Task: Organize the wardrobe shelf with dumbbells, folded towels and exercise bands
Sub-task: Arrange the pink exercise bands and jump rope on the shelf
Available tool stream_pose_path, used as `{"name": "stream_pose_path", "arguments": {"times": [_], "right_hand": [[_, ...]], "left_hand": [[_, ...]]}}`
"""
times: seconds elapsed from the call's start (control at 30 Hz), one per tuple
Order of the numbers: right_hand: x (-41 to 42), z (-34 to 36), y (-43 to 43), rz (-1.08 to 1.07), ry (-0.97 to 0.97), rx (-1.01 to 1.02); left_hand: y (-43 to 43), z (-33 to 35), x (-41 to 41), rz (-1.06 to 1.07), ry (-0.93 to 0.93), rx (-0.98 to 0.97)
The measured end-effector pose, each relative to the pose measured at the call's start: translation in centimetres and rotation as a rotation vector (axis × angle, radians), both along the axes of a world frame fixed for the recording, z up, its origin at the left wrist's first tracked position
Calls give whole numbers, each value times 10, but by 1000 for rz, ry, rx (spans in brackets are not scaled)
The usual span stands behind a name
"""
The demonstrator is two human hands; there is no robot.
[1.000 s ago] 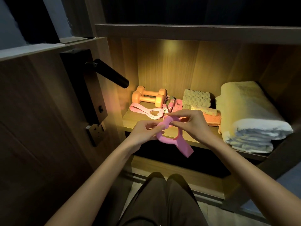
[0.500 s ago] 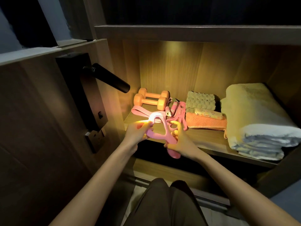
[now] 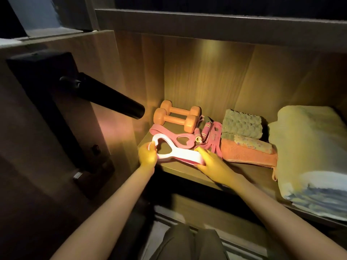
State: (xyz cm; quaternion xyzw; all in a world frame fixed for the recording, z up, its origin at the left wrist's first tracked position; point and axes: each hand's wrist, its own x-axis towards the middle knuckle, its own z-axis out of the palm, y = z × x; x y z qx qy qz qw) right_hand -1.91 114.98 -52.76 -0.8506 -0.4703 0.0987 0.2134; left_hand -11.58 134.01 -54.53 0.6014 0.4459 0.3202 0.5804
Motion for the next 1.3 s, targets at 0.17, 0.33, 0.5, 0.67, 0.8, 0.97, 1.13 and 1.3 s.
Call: {"name": "stream_pose_path", "arguments": {"times": [0.17, 0.33, 0.5, 0.67, 0.8, 0.97, 1.13, 1.3], "right_hand": [[11, -17, 25, 12, -2, -66], [19, -30, 45, -11, -20, -101], [23, -42, 52, -54, 23, -164], [13, -46, 39, -70, -122, -9], [11, -48, 30, -44, -215, 9], [9, -41, 20, 8, -173, 69], [27, -24, 19, -168, -65, 377], [64, -24, 26, -257, -6, 356]], "left_hand": [[17, -10, 32, 92, 230, 68], [33, -26, 48, 114, 473, 146], [40, -36, 49, 41, 661, 238], [39, -42, 40, -44, 638, 463], [23, -37, 33, -98, 404, 618], [5, -36, 41, -352, 412, 827], [-6, -33, 67, -652, 394, 913], [-10, -45, 88, -765, 584, 887]]}}
